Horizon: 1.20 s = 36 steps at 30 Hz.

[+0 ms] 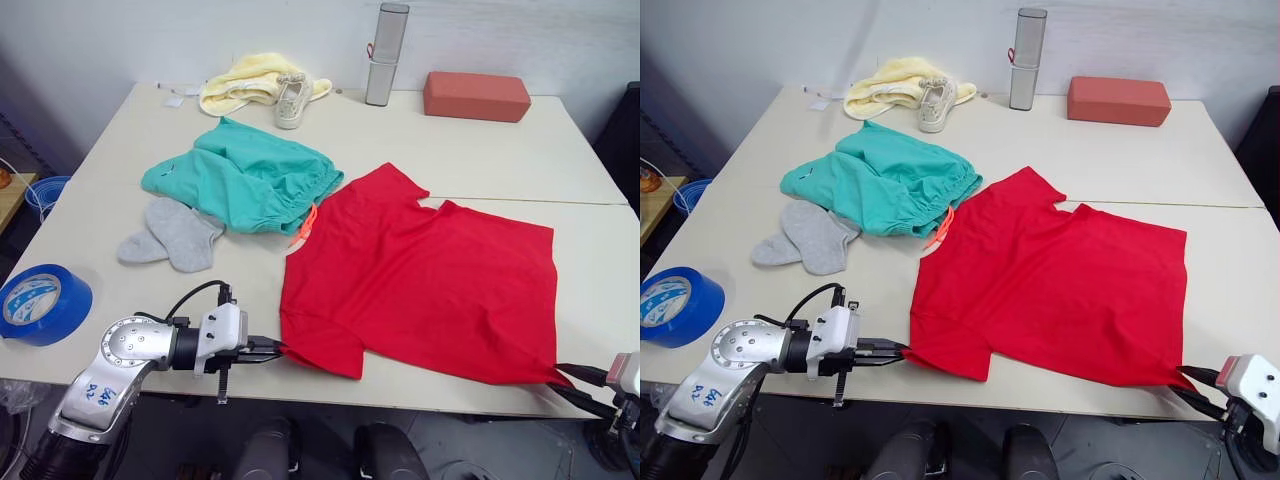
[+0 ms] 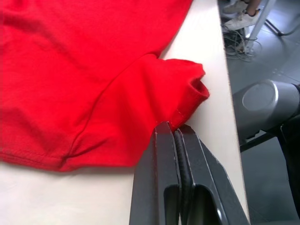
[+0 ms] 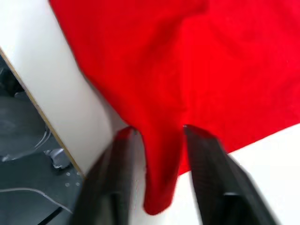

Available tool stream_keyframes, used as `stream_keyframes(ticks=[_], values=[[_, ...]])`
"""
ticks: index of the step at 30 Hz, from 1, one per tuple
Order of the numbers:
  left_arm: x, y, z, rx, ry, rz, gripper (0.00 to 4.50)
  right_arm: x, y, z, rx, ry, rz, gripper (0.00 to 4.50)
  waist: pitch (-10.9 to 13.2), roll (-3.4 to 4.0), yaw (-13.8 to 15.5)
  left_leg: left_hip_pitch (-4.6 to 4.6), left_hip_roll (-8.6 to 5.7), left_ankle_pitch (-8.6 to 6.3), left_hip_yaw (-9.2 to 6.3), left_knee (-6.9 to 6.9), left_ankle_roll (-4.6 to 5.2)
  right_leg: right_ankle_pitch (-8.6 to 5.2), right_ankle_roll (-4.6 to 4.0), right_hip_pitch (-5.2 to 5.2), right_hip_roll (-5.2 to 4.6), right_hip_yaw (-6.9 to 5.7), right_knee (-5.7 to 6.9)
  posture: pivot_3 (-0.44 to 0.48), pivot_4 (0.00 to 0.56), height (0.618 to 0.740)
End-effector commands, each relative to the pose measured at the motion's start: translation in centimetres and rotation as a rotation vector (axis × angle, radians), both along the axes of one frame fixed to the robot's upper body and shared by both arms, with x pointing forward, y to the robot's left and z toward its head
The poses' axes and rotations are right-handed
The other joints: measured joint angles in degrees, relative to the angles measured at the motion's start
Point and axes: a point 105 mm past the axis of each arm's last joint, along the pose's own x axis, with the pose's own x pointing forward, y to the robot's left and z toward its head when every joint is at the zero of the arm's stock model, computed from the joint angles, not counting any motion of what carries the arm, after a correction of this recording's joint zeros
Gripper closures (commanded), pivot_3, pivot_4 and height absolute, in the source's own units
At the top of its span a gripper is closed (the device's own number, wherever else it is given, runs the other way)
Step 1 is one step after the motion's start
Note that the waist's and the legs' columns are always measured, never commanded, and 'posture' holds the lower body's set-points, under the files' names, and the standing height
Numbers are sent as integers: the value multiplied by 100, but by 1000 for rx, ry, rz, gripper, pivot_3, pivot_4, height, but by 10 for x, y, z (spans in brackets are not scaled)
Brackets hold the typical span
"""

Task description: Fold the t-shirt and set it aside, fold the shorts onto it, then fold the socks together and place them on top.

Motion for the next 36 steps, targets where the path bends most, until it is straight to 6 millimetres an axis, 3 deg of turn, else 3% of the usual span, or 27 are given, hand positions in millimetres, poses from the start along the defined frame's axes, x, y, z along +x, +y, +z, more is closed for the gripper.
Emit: stream_keyframes(ticks=[1, 5, 11, 22, 28, 31, 36], values=[[-6, -5, 5, -37, 10, 21, 4500, -7, -5, 33, -44, -90, 41, 1514, 1, 8, 1, 0, 0, -2, 0, 0, 3, 0, 0, 0, 0, 1, -2, 0, 150, 740], [-10, -12, 5, -61, 32, 47, 4500, -28, 11, 46, -36, -67, 153, 1514, 3, 7, 7, 0, 0, -12, -2, -3, 18, 0, 0, 3, 0, 0, -6, 0, 150, 740], [0, -20, 16, -156, 70, 161, 4500, -33, 26, 33, -134, -68, 225, 1514, 3, 6, 6, 1, 2, -19, -2, -2, 11, -1, -1, 7, 0, 3, -12, 0, 150, 740], [27, -13, 30, -230, 130, 359, 4500, 0, 2, 1, -281, -103, 87, 1514, 3, 8, 4, 1, 1, -2, 0, 3, -3, -3, -5, 9, 0, -1, -12, 0, 150, 740], [44, 0, 31, -228, 128, 482, 4500, 21, -2, -2, -284, -154, 43, 1514, 2, 10, 5, 2, 0, 1, 1, 4, -6, -2, -3, 9, 4, -4, -7, 0, 150, 740], [45, 3, 27, -211, 135, 492, 4500, 32, -6, 6, -223, -190, -36, 2086, 5, 6, 4, 2, 0, 2, 1, 4, -6, -1, -2, 9, 5, -5, -6, 0, 150, 740], [47, 2, 25, -211, 139, 492, 4500, 41, 4, 18, 75, -166, -152, 3878, 5, 5, 7, 2, 0, 1, -1, 5, -6, -1, 0, 11, 5, -5, -5, 0, 150, 740]])
